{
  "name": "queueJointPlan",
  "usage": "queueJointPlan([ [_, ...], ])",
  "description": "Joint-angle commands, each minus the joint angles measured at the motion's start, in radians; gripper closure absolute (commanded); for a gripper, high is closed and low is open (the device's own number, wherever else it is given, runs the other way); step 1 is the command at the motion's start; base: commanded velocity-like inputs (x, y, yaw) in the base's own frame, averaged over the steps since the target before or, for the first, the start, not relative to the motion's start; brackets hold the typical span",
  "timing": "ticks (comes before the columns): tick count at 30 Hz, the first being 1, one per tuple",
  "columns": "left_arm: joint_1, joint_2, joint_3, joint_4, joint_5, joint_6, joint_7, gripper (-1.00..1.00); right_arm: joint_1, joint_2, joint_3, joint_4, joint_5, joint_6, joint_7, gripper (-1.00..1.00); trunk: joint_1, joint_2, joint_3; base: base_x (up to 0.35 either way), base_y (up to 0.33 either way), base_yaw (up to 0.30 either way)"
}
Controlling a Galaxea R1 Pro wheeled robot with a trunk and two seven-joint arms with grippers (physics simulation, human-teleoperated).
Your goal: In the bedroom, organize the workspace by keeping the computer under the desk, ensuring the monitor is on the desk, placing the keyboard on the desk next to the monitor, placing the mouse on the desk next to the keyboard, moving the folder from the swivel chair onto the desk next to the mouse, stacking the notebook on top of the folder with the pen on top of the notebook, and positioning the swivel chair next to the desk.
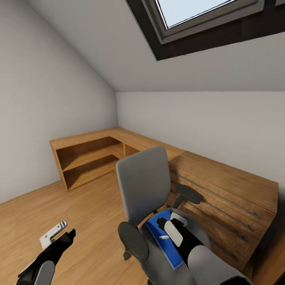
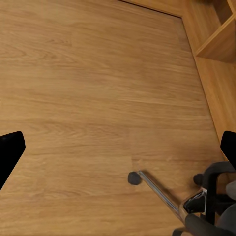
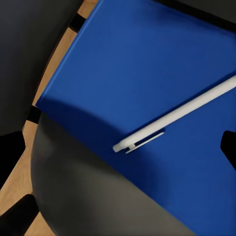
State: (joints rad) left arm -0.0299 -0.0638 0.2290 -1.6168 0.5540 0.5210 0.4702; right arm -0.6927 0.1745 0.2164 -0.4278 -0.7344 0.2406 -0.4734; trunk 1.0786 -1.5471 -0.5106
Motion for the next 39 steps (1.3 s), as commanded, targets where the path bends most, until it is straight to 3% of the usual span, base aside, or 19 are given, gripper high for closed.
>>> queueJointPlan([
  [1, -0.001, -0.001, 0.001, -0.002, 0.010, 0.003, 0.007, -1.00, -0.001, 0.000, 0.003, -0.002, -0.001, 0.005, -0.007, -1.00, 0.004, -0.008, -0.004, 0.002, 0.000, 0.000],
  [31, -0.001, -0.002, 0.001, -0.002, 0.010, 0.004, 0.011, -1.00, -0.001, 0.000, 0.003, -0.002, 0.007, -0.037, -0.012, -1.00, 0.119, -0.218, -0.098, 0.000, 0.000, 0.000],
  [39, -0.001, -0.002, 0.001, -0.002, 0.010, 0.004, 0.006, -1.00, -0.001, 0.000, 0.001, 0.000, 0.006, -0.039, -0.025, -1.00, 0.119, -0.218, -0.098, 0.000, 0.000, 0.000],
])
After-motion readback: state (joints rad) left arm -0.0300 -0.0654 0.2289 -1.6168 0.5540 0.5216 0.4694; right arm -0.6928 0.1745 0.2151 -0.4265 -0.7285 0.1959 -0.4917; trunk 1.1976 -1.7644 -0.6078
